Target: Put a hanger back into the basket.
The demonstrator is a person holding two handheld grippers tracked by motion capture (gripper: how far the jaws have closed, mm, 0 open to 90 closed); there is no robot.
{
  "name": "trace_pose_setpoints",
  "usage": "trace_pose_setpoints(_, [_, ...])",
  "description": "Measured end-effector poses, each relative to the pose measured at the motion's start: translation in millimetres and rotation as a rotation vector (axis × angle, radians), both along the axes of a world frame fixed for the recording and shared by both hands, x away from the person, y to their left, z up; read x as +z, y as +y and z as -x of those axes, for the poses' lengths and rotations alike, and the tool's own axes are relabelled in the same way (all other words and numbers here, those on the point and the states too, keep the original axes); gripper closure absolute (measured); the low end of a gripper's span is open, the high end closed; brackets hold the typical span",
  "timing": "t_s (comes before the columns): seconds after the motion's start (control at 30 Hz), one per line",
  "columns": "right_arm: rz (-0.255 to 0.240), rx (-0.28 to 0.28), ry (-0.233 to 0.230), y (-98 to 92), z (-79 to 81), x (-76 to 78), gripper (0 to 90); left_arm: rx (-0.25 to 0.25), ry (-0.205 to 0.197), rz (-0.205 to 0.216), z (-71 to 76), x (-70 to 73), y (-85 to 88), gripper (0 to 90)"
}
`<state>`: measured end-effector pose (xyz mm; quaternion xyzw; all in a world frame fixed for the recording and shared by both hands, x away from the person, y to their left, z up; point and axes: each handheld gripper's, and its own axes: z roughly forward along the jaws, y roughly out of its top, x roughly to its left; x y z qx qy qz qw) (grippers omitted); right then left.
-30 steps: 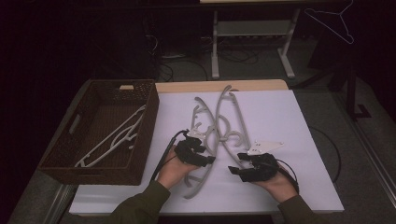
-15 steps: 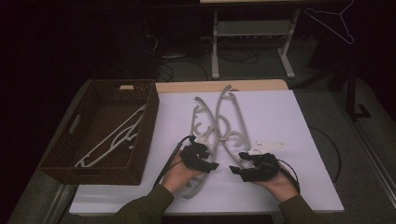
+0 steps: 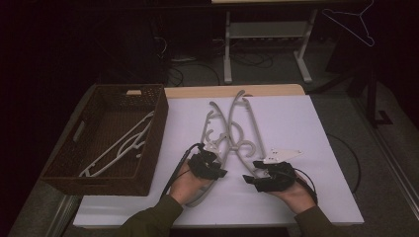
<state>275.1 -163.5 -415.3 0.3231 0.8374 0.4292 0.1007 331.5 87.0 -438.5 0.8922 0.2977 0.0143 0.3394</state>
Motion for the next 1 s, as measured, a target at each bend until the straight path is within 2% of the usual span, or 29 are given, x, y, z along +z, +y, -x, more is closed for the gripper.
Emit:
trace_pose_setpoints(0.07, [0.000, 0.000, 0.000, -0.2, -0.1, 0.0, 36.2, -0.011, 0.002, -0.013, -1.0, 0.8, 3.7, 65.6])
trace_pose_setpoints(0.1, [0.000, 0.000, -0.001, -0.2, -0.2, 0.0, 36.1, 0.010, 0.009, 0.006, 0.1, 0.1, 3.7, 66.3])
trace_pose_setpoints(0.13, [0.000, 0.000, -0.002, -0.2, -0.2, 0.1, 36.1, -0.007, 0.002, -0.018, -0.8, 1.1, 6.6, 67.1])
trace_pose_setpoints(0.17, [-0.001, -0.001, -0.002, -0.3, -0.2, 0.1, 36.1, 0.009, 0.009, -0.004, -0.2, 0.9, 7.7, 67.8])
trace_pose_setpoints(0.2, [-0.001, -0.004, 0.001, -0.3, -0.1, 0.1, 36.1, -0.009, 0.007, -0.026, -1.3, 1.7, 10.7, 68.6])
trace_pose_setpoints(0.3, [-0.002, -0.003, 0.000, -0.4, -0.2, 0.2, 36.1, 0.019, 0.013, -0.019, -0.9, 2.0, 16.3, 70.7])
trace_pose_setpoints(0.47, [-0.008, -0.009, -0.001, -1.1, -0.2, 0.7, 36.2, 0.025, 0.023, -0.041, -1.4, 4.2, 31.5, 74.9])
trace_pose_setpoints(0.57, [-0.008, -0.010, -0.003, -1.2, -0.4, 0.8, 36.2, 0.036, 0.031, -0.020, -3.1, 2.9, 37.7, 74.4])
trace_pose_setpoints(0.6, [-0.009, -0.010, -0.004, -1.1, -0.5, 0.9, 36.2, 0.031, 0.027, -0.024, -4.1, 3.0, 37.7, 73.2])
trace_pose_setpoints(0.63, [-0.008, -0.011, -0.004, -1.1, -0.6, 0.9, 36.2, 0.045, 0.022, -0.013, -4.1, 2.3, 35.3, 71.2])
trace_pose_setpoints(0.67, [-0.009, -0.012, -0.003, -1.1, -0.6, 0.9, 36.2, 0.036, 0.014, -0.025, -5.3, 2.6, 34.1, 70.7])
trace_pose_setpoints(0.83, [-0.010, -0.014, -0.005, -1.4, -0.5, 1.1, 36.2, 0.038, -0.005, -0.048, -7.3, 2.8, 28.3, 73.2])
trace_pose_setpoints(1.0, [-0.009, -0.014, -0.009, -1.7, -0.5, 1.2, 36.5, 0.048, 0.007, -0.041, -8.7, 2.5, 29.9, 75.9])
